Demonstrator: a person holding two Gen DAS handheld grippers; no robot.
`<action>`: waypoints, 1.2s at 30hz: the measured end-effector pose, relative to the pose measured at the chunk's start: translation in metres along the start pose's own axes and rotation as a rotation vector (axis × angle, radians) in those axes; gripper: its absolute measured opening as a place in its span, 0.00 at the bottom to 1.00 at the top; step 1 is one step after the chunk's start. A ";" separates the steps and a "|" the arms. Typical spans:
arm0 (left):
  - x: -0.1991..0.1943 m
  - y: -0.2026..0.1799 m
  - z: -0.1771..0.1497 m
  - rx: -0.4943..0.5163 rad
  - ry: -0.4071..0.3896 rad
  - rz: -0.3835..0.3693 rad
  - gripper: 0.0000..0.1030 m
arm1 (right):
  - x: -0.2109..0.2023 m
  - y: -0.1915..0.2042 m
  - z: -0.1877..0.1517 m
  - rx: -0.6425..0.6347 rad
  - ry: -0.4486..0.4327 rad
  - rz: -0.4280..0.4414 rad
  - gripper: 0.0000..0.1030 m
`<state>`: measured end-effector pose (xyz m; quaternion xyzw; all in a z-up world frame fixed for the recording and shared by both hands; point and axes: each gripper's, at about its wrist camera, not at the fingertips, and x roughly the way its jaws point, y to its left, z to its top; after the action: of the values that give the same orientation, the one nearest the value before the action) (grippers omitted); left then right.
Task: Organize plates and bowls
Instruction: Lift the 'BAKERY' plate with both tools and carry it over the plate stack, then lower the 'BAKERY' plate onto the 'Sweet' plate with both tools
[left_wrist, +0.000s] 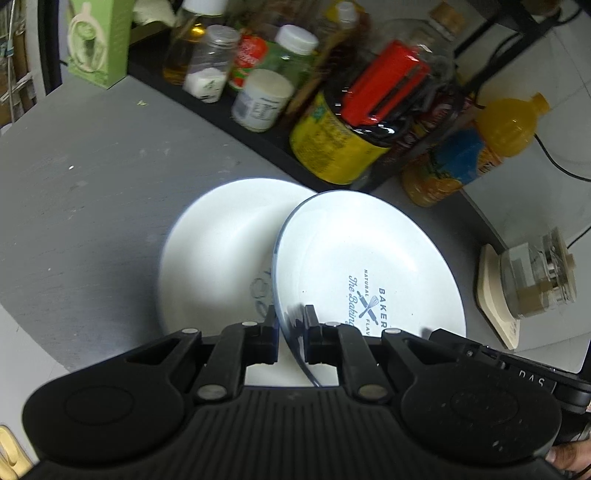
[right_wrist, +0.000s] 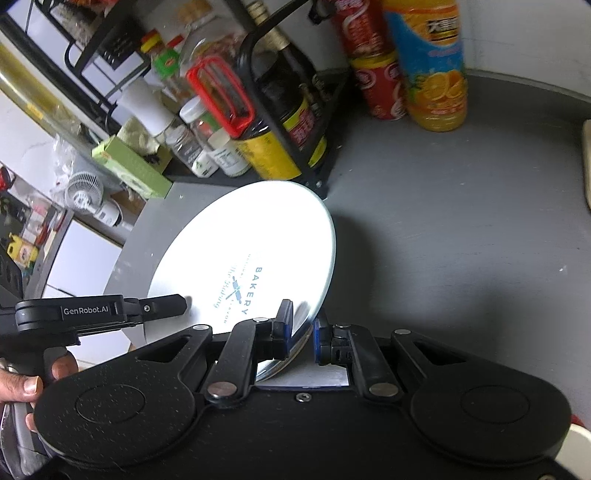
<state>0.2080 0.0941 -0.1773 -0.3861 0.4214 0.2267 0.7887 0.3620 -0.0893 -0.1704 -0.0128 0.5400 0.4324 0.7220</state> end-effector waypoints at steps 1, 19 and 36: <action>0.001 0.005 0.000 -0.011 0.003 0.001 0.10 | 0.003 0.002 0.000 -0.004 0.005 -0.001 0.10; 0.029 0.045 0.003 -0.020 0.061 0.043 0.12 | 0.050 0.025 0.000 -0.019 0.094 -0.040 0.10; 0.039 0.042 0.008 0.086 0.078 0.098 0.14 | 0.069 0.030 0.000 -0.006 0.125 -0.073 0.12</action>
<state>0.2041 0.1266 -0.2251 -0.3391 0.4795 0.2314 0.7756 0.3463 -0.0282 -0.2119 -0.0618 0.5819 0.4060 0.7020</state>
